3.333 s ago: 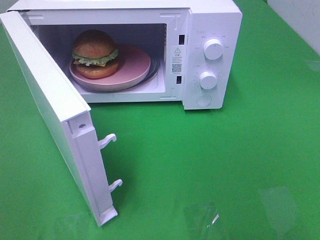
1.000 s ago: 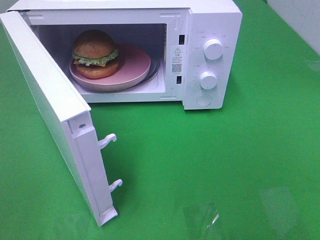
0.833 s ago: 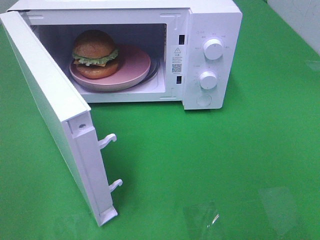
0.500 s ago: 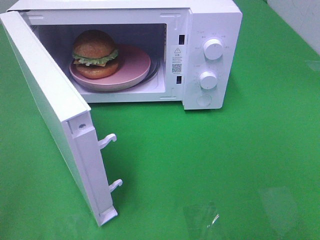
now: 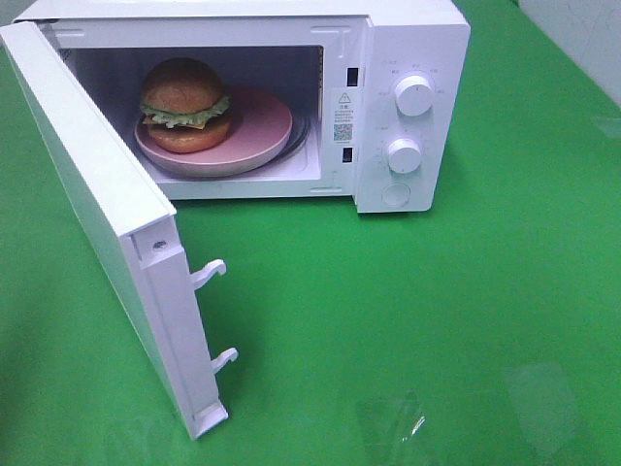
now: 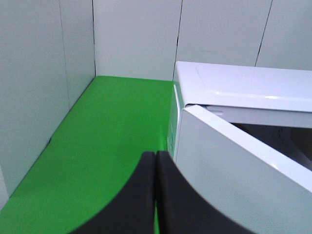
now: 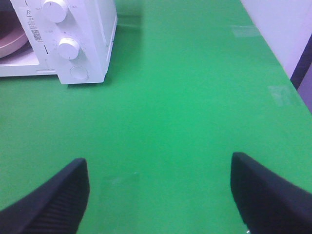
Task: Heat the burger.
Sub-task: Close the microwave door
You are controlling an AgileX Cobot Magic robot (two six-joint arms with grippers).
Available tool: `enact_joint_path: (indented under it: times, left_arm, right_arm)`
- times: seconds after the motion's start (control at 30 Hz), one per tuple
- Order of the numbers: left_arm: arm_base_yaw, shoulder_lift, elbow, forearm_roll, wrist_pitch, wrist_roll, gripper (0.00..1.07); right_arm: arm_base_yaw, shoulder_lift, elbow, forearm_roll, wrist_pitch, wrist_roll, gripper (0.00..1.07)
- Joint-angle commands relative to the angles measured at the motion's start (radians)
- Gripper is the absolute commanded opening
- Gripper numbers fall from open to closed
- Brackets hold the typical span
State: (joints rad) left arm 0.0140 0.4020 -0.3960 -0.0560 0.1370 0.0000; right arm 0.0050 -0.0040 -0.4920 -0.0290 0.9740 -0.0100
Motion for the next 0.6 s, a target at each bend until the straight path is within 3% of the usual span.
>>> enact_joint_path:
  times: [0.03,0.17,0.3,0.6]
  left_arm:
    - [0.0,0.042,0.041,-0.005,-0.145,-0.007,0.0]
    - [0.0,0.109,0.098,-0.005,-0.292,-0.007,0.0]
    - [0.0,0.252,0.187,-0.005,-0.573,-0.012,0.0]
    - [0.0,0.49,0.196,0.007,-0.749,-0.015,0.0]
  right_arm:
    - [-0.005,-0.027,0.001,0.002,-0.013,0.004,0.76]
    - [-0.005,-0.027,0.001,0.002,-0.013,0.004,0.76]
    - [-0.005,-0.027,0.001,0.002,-0.013,0.004,0.76]
    - [-0.005,-0.027,0.001,0.002,-0.013,0.004,0.76]
